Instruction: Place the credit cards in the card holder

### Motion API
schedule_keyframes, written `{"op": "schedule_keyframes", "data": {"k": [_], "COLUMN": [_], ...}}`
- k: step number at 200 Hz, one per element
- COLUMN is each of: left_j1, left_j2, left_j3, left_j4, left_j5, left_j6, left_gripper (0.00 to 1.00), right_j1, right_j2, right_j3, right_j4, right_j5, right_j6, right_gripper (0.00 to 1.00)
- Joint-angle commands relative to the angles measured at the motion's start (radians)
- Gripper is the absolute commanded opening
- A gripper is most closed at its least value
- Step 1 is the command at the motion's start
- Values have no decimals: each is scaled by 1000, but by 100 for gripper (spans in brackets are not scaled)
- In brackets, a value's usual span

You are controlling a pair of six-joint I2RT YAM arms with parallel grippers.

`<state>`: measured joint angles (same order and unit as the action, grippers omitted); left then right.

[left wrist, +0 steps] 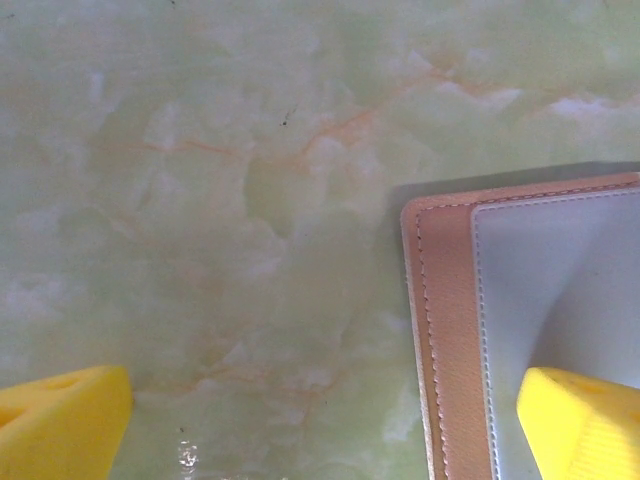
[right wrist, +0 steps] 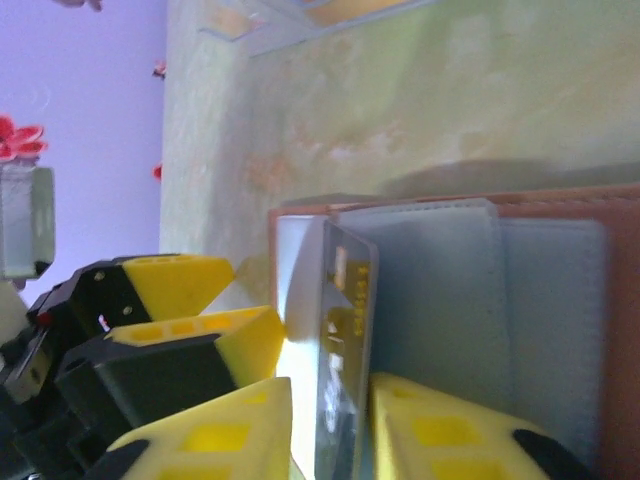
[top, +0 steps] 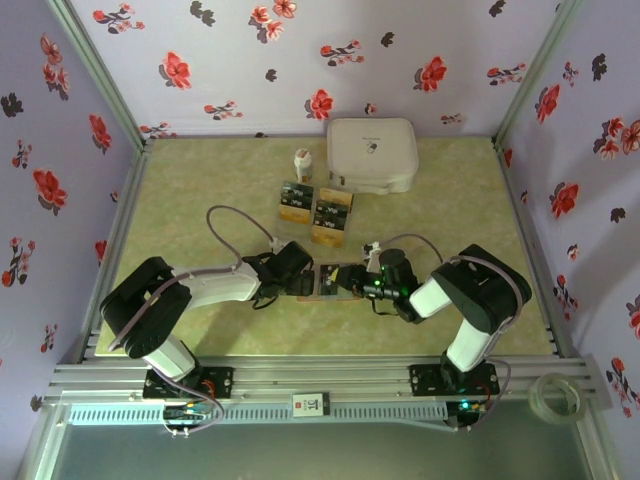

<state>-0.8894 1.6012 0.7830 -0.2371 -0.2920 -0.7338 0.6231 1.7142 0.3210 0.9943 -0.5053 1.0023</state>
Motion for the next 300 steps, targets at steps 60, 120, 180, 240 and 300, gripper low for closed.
{"op": "schedule_keyframes", "data": {"k": [60,120,180,240,300], "left_j1": [75,76,76,76,76], "left_j2": [-76,-82,-77,-73,-67], "left_j3": [-18,-28,-34,-34,-37], "left_j4": [-53,-49,-38,-32,-29], "left_j5": [14,24,30,33,34], "left_j6": [-7,6,10,17,20], "left_gripper": [100,100,100,100,100], "right_j1": [6,6,0,-22,-38], "right_j2": [-118,-80,-90,-126,-107], "right_j3": [54,65,62,62,85], "right_j4": [-349,-320,-345,-400,-427], "right_j5": [68,60,56,43,-2], "right_j6": [-107,-93,-106,-136,-169], "right_gripper": [39,23,7,0,0]}}
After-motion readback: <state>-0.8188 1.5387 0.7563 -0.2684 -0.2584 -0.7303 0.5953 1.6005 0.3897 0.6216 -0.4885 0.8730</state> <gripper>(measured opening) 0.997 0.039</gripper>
